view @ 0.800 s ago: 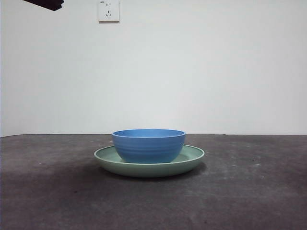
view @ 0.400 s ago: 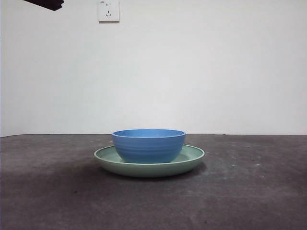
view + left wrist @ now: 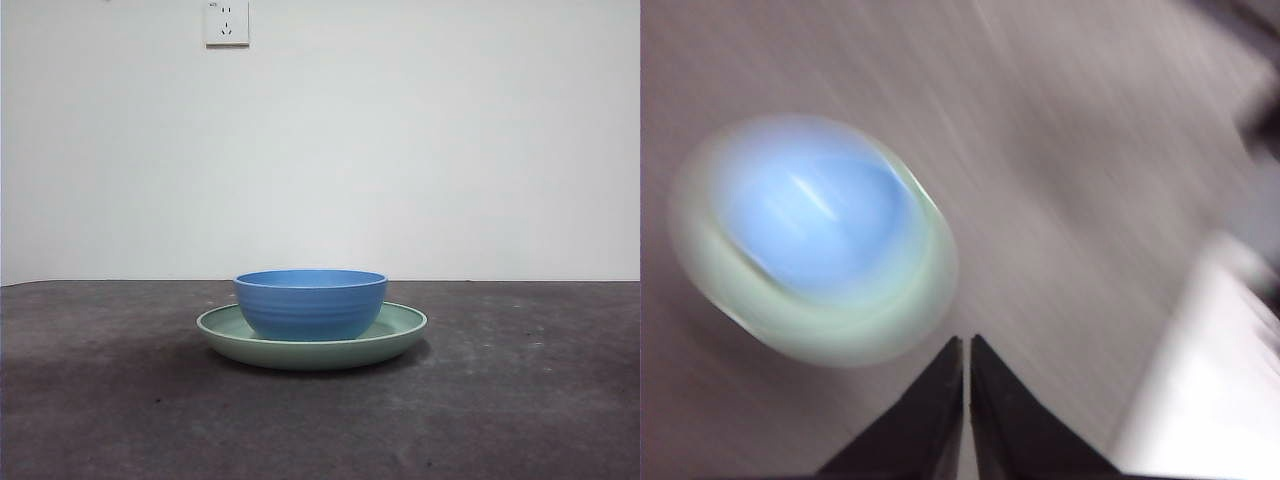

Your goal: Pick up the blue bowl, put it on the green plate, put it on desk

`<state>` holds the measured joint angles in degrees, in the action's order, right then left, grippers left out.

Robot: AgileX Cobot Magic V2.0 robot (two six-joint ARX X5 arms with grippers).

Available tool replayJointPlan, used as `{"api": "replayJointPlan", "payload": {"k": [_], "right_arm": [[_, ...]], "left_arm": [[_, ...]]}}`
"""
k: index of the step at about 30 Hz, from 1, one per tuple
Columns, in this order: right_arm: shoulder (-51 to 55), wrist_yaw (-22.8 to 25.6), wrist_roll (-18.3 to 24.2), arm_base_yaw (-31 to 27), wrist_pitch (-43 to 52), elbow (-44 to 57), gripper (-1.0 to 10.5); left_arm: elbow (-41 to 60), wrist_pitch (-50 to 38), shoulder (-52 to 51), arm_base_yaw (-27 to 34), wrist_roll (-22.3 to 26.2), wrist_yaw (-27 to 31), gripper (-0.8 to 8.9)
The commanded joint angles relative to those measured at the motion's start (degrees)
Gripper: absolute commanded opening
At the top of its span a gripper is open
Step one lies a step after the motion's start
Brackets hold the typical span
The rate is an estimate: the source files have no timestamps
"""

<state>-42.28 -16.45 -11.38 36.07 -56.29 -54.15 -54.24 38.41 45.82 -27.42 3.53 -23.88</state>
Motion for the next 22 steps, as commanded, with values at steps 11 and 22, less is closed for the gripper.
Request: {"api": "replayJointPlan", "payload": {"k": [11, 22], "right_arm": [[-0.3, 0.0, 0.4, 0.5, 0.5, -0.3, 0.1], [-0.2, 0.0, 0.4, 0.5, 0.5, -0.3, 0.1]], "left_arm": [[11.5, -29.0, -22.8, 23.2, 5.3, 21.0, 0.13], [33.9, -30.7, -36.9, 28.9, 5.4, 23.9, 0.13]]}}
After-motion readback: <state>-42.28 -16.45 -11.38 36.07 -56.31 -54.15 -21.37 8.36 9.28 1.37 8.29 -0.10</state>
